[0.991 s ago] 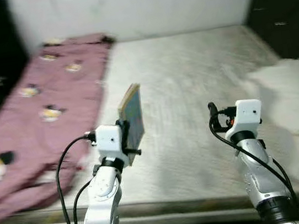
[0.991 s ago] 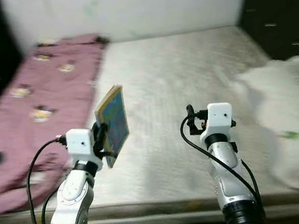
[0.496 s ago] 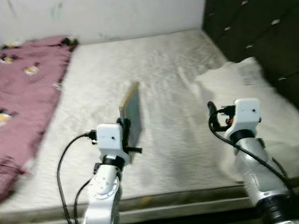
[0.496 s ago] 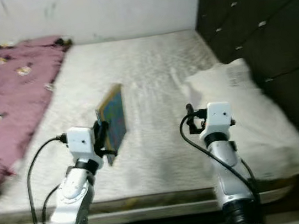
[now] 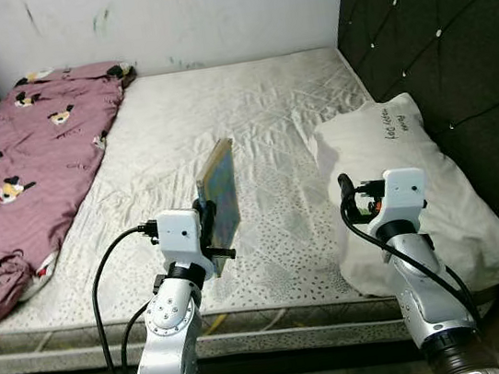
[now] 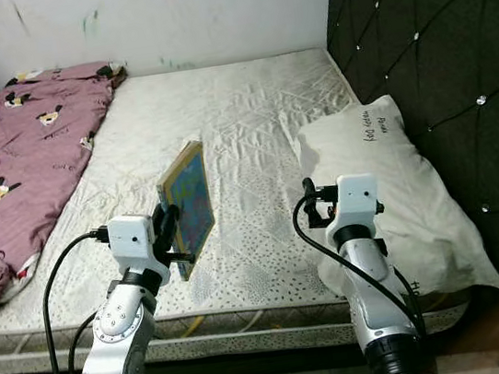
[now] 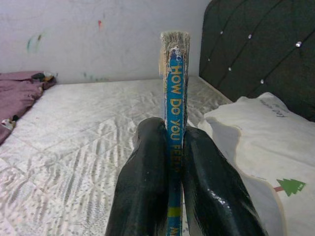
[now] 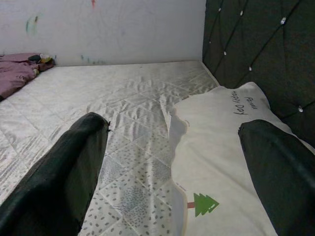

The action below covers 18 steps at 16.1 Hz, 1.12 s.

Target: Clean up the room

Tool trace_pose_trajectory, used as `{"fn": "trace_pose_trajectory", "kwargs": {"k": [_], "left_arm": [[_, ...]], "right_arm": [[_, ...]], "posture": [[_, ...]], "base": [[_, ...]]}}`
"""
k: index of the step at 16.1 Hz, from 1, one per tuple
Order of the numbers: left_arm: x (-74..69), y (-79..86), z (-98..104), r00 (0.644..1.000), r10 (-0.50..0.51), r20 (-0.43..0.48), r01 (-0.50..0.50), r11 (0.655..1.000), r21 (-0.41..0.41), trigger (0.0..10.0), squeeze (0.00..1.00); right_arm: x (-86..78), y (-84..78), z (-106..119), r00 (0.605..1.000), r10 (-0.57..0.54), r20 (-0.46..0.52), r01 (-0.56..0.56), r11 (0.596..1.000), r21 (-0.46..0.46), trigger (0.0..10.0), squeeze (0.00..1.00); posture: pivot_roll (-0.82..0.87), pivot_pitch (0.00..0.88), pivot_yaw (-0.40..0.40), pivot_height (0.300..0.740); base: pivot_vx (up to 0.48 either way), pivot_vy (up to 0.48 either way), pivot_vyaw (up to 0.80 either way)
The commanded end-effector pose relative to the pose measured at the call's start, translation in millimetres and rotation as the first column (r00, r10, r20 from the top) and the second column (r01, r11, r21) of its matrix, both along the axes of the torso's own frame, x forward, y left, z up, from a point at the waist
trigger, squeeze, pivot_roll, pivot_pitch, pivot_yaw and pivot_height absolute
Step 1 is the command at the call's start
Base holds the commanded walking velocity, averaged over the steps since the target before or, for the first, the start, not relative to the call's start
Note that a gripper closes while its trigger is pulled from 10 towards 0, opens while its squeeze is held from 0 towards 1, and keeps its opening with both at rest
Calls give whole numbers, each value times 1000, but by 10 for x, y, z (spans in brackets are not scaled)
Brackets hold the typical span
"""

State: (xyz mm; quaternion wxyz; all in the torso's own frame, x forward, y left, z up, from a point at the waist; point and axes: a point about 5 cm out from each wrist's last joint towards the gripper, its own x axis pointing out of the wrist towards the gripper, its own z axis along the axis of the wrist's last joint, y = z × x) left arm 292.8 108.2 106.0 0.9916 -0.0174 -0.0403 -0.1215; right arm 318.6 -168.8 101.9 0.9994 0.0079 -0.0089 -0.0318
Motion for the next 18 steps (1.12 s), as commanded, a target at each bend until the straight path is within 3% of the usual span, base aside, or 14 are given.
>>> {"fn": "trace_pose_trajectory", "kwargs": {"k": [1,10,18], "left_arm": [[9,54,122,998,14,65,-13,1000,-9,10000,0],[25,26,134,998,-1,65,3,1000,-23,10000,0],[52,65,101,998,63,31,-62,998,-30,10000,0]], "right_arm": [[19,33,25,1000,12,7,-12,1000,-2,10000,0],[37,1,31,1000,8,5,-8,1000,-7,10000,0],[52,-8,5,1000,14,-8,-14,1000,-4,10000,0]], "posture": [[-4,0,45,740],[-8,0,42,740],[-4,0,39,740]], "base": [[270,0,0],[355,0,-121],[0,0,0]]}}
